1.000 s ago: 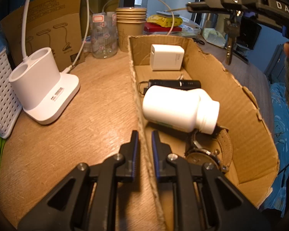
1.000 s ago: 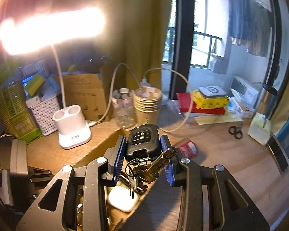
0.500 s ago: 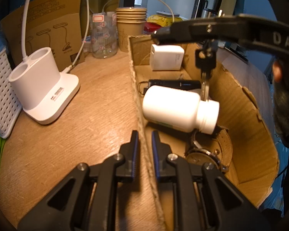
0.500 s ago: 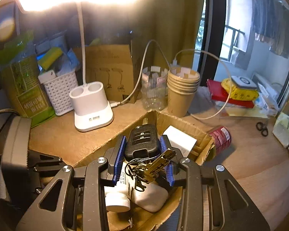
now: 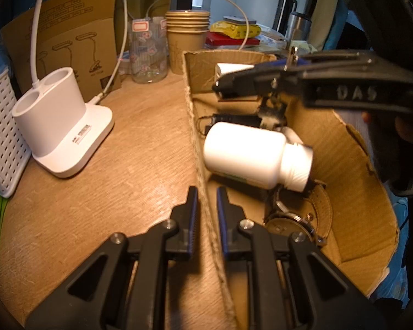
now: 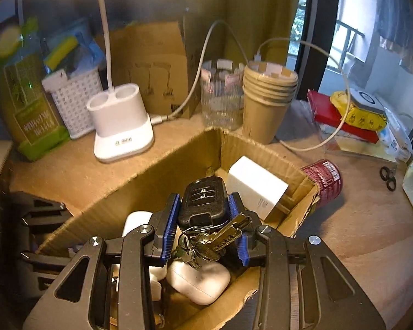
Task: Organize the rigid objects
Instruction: 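Carry the keys into the box with the right tool and release them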
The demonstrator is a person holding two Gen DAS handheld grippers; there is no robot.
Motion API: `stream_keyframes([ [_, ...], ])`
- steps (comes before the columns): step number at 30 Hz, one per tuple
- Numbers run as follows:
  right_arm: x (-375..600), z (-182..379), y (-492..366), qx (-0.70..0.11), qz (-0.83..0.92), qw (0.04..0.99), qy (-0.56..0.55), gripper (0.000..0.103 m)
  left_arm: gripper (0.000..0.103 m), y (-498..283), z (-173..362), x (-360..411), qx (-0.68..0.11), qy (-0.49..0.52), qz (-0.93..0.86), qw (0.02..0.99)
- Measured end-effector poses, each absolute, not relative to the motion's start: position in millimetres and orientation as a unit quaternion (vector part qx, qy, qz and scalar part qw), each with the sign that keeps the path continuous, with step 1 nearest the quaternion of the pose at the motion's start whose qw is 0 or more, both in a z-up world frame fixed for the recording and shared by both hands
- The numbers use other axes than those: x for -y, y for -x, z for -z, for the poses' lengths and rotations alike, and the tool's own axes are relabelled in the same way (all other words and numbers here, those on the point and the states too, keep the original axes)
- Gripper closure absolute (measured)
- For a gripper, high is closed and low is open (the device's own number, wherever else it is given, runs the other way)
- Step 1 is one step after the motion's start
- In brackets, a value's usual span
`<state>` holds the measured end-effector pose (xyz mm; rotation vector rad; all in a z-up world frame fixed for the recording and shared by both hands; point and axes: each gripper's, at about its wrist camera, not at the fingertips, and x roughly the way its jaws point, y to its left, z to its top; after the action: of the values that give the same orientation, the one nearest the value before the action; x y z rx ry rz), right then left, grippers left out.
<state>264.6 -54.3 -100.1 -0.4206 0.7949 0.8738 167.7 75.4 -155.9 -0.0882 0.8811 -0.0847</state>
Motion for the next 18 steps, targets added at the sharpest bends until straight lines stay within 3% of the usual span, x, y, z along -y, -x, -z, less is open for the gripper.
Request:
stream_keyframes([
  [18,53.3,113.1,-271.4,-0.385,-0.386,0.801,0.247,0.065,0.088,-167.8,156.2,-75.4,-0.426,0.043,0.041,0.903],
])
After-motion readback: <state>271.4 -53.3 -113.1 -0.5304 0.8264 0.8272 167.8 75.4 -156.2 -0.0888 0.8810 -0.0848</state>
